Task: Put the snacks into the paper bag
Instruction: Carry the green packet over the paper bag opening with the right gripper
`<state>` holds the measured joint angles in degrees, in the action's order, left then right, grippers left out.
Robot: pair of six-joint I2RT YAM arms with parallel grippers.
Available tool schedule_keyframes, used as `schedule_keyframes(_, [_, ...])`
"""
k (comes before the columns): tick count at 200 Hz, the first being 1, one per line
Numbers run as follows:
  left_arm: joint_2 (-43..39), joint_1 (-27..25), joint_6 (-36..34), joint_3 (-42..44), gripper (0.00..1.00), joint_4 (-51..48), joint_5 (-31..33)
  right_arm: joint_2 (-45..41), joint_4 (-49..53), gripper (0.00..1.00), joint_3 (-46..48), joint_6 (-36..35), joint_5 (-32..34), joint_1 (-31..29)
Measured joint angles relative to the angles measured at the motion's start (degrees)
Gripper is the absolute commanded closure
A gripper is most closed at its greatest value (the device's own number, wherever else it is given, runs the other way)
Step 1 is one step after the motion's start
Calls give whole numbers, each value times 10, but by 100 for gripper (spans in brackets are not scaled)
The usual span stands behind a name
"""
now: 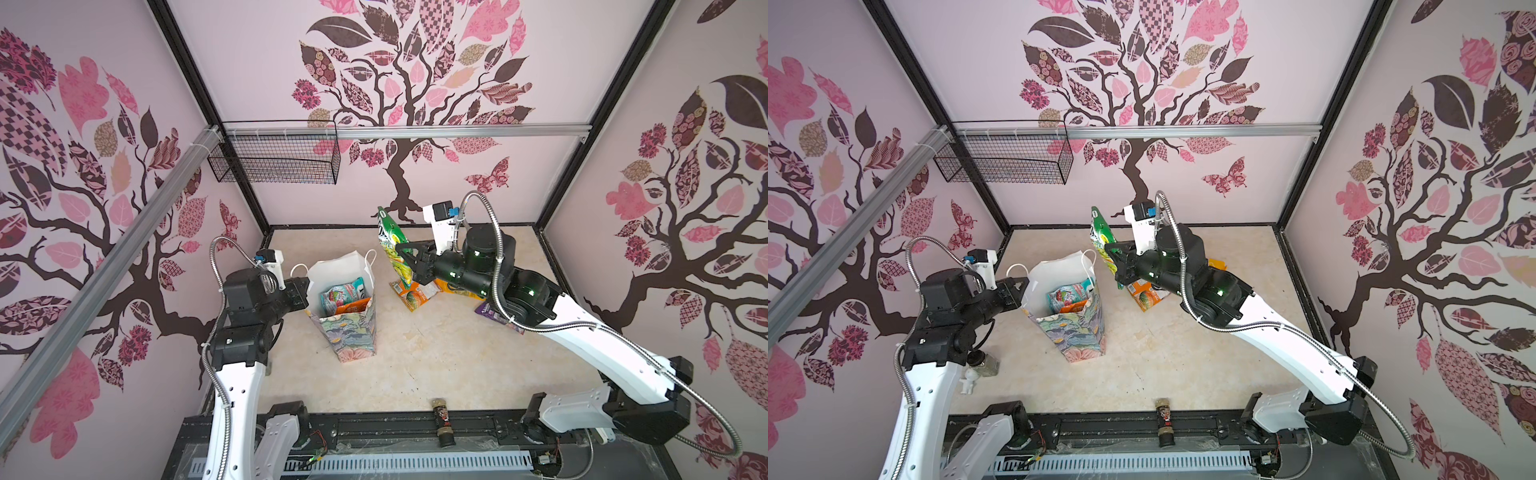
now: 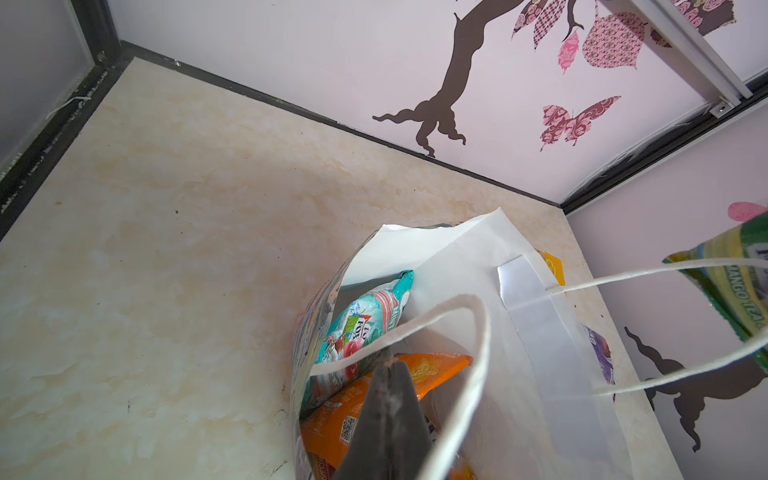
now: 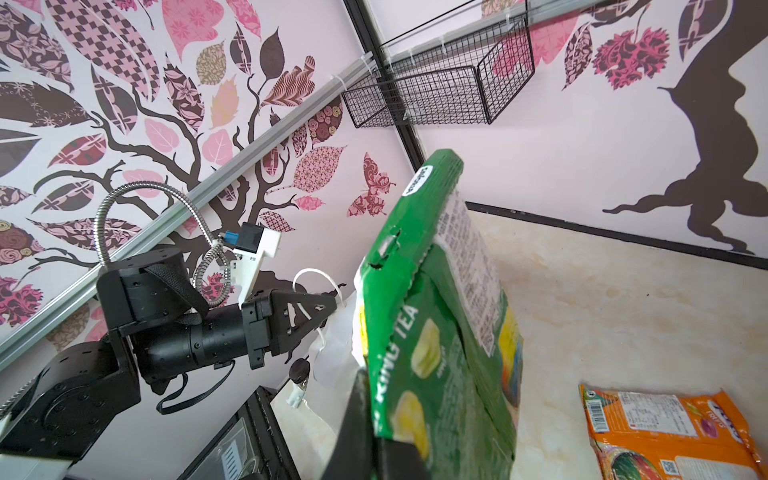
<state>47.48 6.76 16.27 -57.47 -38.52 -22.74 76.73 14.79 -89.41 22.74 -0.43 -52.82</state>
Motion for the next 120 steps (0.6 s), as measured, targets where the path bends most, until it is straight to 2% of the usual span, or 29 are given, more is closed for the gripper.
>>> schedule_keyframes(56, [-1, 0, 0, 2, 94, 1, 0, 56, 7, 100, -85, -7, -2, -8])
schedule_keyframes(78, [-2, 0, 0, 3, 95, 2, 0, 83, 0, 100, -115, -14, 1, -37])
schedule_keyframes(120, [-7, 0, 0, 5, 95, 3, 1, 103, -14, 100, -116, -42, 1, -103])
